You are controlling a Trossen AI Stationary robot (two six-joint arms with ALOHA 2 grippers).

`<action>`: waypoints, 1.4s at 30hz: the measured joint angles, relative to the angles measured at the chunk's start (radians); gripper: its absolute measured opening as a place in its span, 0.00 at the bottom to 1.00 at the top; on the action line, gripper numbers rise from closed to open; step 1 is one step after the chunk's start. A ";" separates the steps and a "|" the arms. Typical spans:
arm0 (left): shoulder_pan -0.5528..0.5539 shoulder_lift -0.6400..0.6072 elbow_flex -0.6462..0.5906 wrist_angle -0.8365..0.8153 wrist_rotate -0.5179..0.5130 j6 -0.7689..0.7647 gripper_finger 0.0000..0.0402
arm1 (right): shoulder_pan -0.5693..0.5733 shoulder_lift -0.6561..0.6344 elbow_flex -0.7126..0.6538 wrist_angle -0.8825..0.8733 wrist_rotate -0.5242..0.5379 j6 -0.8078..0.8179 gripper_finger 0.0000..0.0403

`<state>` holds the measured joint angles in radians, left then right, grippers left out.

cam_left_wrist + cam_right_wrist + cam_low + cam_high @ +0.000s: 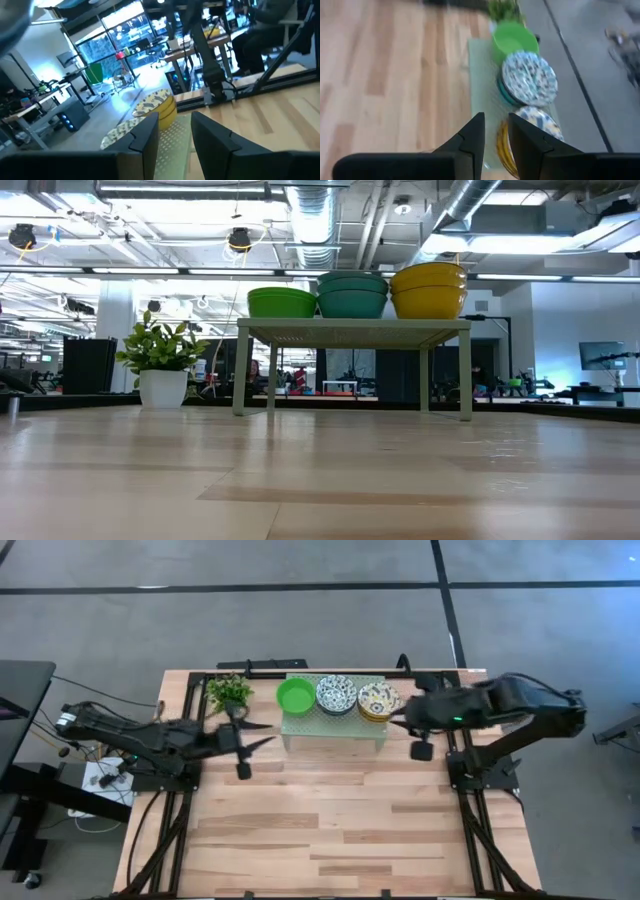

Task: Pick & Place Mini bowls
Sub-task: Return to Home Position

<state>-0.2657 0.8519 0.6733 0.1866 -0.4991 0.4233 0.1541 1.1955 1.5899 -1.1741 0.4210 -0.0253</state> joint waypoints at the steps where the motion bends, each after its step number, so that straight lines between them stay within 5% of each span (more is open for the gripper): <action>1: 0.000 -0.040 -0.013 -0.018 0.000 -0.003 0.29 | 0.014 -0.042 -0.047 0.046 0.000 -0.007 0.20; 8: 0.029 -0.355 -0.170 -0.051 0.006 -0.111 0.29 | 0.080 -0.345 -0.532 0.490 -0.001 0.077 0.20; 17: 0.032 -0.619 -0.374 -0.057 0.329 -0.291 0.29 | 0.096 -0.534 -1.079 1.085 -0.001 -0.032 0.20; 29: 0.073 -0.629 -0.381 -0.217 0.262 -0.271 0.29 | 0.094 -0.804 -1.268 1.195 -0.005 -0.148 0.20; 42: 0.125 -0.631 -0.395 -0.269 0.347 -0.241 0.29 | 0.092 -1.195 -1.417 1.208 -0.005 -0.242 0.20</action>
<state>-0.1410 0.2205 0.2786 -0.0826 -0.1517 0.1824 0.2466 0.0006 0.1730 0.0340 0.4165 -0.2678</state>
